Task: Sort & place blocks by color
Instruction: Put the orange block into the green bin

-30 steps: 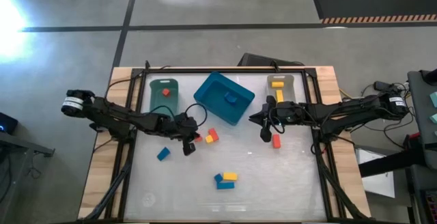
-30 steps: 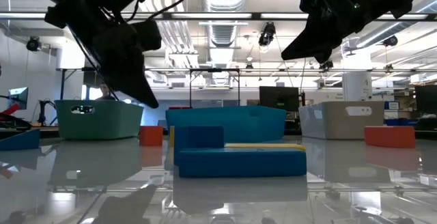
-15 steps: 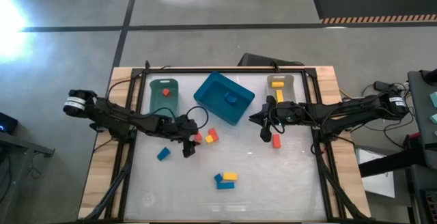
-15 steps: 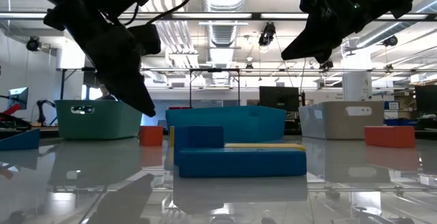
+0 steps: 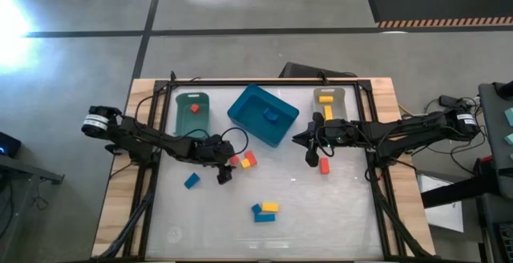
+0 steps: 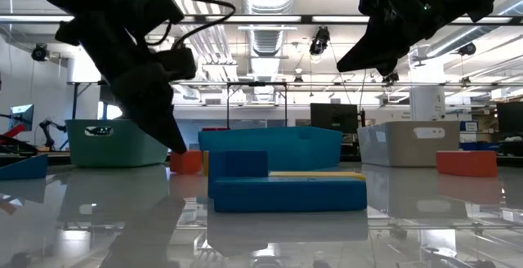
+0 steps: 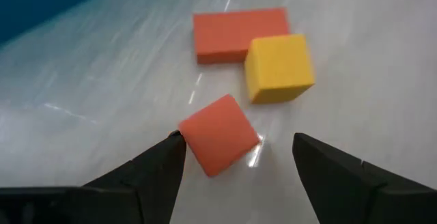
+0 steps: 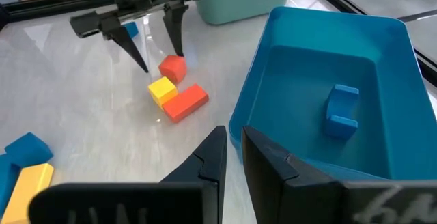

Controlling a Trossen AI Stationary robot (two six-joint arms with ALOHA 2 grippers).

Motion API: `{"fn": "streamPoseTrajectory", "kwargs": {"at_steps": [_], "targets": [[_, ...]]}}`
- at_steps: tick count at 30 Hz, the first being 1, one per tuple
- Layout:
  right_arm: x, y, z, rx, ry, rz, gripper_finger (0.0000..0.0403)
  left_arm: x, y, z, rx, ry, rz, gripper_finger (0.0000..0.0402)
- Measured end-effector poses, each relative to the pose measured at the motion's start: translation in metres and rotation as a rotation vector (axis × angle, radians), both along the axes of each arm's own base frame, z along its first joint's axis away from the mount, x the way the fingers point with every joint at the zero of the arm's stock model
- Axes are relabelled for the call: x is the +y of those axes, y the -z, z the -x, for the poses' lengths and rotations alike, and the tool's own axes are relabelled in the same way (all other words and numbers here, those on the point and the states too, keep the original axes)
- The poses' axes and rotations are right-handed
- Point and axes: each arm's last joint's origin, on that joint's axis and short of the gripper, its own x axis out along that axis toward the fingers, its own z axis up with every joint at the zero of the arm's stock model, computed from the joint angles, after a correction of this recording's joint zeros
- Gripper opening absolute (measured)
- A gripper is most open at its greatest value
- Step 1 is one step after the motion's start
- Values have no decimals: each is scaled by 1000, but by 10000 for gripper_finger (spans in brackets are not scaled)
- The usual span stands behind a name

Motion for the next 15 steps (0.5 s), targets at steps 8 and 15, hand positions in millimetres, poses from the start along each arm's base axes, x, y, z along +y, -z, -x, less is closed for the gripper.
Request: {"fn": "streamPoseTrajectory", "kwargs": {"at_steps": [8,15], "targets": [[0,0,0,-1,5,-9,36,0,-3,-2,-20,-4,1,254],[0,1,0,1,4,-8,36,1,4,-4,-21,-56,-23,254]]}}
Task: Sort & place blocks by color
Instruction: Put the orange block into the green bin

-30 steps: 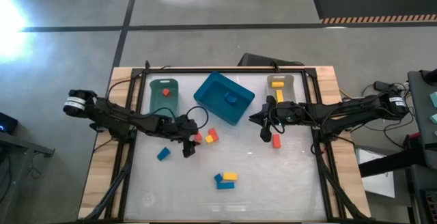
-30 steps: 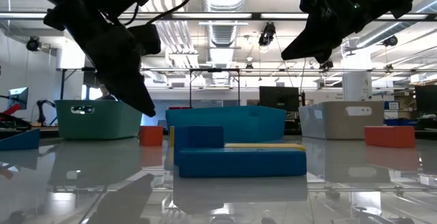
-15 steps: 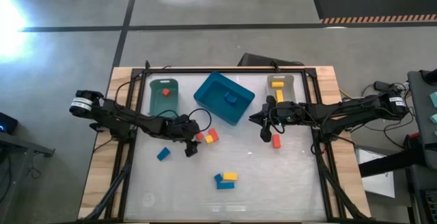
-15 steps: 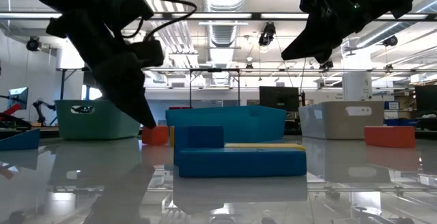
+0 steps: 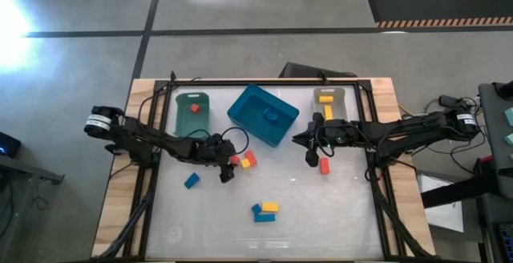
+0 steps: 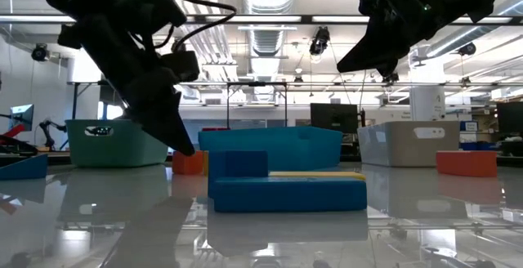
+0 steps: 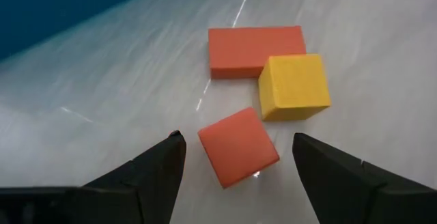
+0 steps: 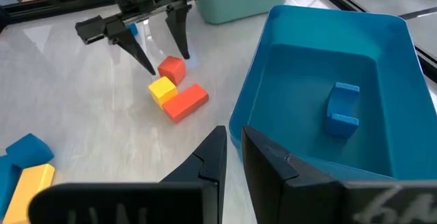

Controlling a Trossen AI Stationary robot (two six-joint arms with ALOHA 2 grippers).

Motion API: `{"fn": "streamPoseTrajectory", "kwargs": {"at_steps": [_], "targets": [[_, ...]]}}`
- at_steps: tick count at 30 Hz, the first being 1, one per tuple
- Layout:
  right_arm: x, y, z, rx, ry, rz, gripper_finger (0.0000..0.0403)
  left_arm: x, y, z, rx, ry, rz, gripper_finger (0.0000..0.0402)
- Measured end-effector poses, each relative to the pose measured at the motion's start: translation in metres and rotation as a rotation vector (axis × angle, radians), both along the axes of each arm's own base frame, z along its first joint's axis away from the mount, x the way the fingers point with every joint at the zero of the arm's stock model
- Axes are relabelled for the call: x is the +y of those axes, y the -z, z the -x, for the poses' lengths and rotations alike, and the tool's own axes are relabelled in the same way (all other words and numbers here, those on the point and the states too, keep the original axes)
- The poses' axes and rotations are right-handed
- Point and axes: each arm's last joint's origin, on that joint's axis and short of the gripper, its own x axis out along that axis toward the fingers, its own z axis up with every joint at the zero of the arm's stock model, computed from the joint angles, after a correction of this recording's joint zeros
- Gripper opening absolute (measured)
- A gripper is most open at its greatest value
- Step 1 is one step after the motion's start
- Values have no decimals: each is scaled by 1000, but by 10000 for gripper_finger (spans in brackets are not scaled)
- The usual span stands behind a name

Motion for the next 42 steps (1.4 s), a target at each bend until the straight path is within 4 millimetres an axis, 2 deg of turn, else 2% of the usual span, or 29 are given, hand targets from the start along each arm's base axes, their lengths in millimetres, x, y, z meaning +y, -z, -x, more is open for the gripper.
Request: {"fn": "streamPoseTrajectory", "kwargs": {"at_steps": [17,21,29,35,42], "targets": [[0,0,0,0,0,1,36,0,7,-3,1,-16,-17,251],[0,0,0,0,0,1,36,0,9,-2,14,-24,-12,225],[0,0,0,0,0,3,36,0,9,-2,14,-33,-5,124],[0,0,0,1,0,3,36,0,5,-2,3,-31,-2,123],[0,0,0,1,-1,4,36,-3,-19,3,-81,5,-6,127]]}}
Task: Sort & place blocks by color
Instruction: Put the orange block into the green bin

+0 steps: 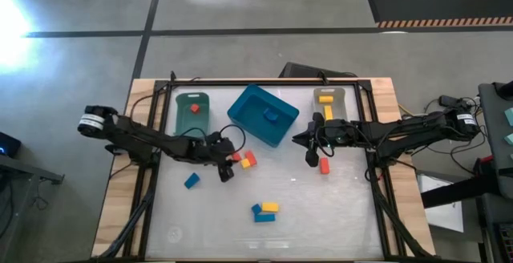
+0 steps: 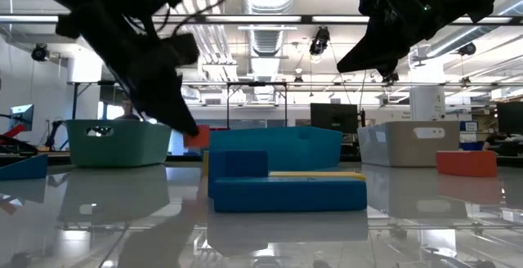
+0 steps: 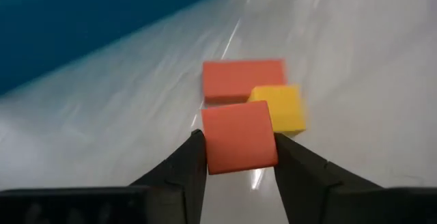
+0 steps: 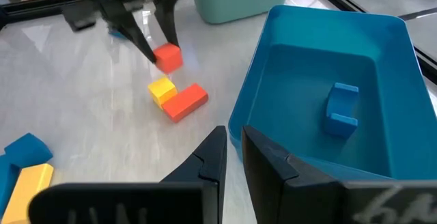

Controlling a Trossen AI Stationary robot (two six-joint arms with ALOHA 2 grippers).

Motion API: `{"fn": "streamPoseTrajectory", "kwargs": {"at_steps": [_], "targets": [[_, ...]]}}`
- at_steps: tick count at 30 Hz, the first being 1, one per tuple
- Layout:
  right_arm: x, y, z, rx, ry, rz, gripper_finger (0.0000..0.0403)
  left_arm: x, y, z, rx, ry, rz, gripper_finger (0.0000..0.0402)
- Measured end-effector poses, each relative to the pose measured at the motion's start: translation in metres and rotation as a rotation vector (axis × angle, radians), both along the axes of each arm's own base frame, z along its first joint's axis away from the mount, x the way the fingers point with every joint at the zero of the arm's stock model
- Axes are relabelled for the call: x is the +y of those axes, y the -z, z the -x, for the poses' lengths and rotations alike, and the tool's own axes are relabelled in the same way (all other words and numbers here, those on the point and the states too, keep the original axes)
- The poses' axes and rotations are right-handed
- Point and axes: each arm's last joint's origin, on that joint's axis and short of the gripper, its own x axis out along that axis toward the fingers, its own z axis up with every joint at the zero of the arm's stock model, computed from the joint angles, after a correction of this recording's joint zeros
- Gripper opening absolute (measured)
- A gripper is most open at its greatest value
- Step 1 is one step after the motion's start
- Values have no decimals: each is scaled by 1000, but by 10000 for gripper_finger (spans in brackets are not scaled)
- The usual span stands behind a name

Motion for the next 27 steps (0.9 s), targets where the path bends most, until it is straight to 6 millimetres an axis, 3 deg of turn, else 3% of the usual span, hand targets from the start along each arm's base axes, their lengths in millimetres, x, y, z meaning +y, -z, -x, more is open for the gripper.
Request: {"fn": "streamPoseTrajectory", "kwargs": {"at_steps": [9,13,18,27], "targets": [[0,0,0,0,0,-2,36,4,-55,18,-196,38,-68,130],[0,0,0,1,0,-2,36,10,-74,32,-253,-27,-167,131],[0,0,0,0,0,-2,36,33,-80,60,-134,-241,-290,131],[0,0,0,0,1,-3,36,92,-66,101,130,-638,-216,132]]}}
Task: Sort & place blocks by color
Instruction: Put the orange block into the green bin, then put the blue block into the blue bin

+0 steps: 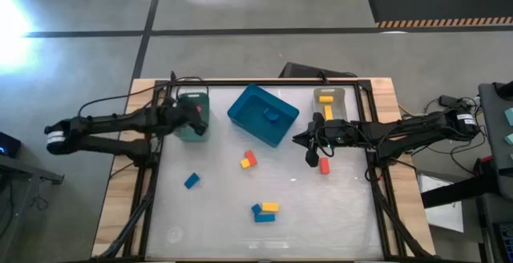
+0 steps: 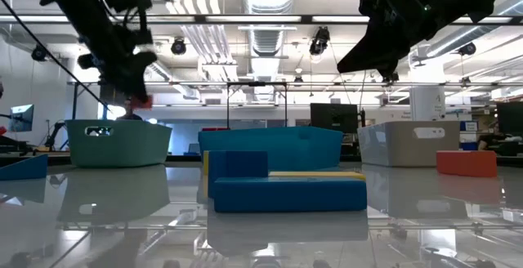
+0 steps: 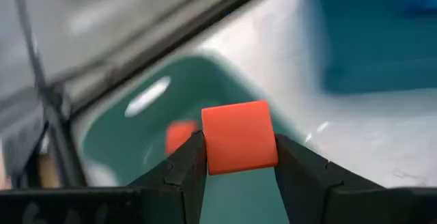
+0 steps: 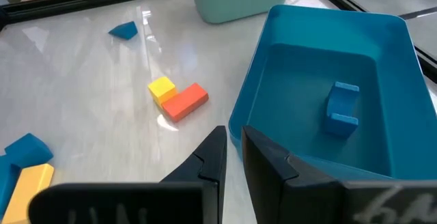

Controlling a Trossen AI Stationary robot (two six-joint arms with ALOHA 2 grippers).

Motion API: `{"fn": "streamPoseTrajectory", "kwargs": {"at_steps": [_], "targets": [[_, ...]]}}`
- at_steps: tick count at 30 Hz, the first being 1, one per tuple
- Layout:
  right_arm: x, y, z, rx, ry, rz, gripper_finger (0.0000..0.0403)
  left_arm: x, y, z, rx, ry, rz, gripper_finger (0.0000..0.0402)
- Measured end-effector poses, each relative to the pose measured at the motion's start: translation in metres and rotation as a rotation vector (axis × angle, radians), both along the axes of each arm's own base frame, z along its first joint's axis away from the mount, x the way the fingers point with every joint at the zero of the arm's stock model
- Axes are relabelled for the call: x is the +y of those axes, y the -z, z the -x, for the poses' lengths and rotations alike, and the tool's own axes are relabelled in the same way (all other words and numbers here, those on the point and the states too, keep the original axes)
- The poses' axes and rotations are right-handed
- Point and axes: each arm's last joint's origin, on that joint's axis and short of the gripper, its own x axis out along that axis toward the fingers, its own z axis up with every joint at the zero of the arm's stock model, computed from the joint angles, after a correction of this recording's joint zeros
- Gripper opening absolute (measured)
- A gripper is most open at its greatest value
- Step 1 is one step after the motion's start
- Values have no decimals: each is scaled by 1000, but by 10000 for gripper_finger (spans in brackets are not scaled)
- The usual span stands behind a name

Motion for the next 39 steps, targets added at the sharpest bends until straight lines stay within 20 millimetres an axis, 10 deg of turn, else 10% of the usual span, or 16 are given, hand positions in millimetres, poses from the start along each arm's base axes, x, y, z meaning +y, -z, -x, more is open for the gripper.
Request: {"fn": "streamPoseTrajectory", "kwargs": {"at_steps": [15,39], "targets": [[0,0,0,-2,7,-14,36,61,43,5,235,-168,231,132],[0,0,0,-1,8,-16,36,69,56,-2,290,-172,226,202]]}}
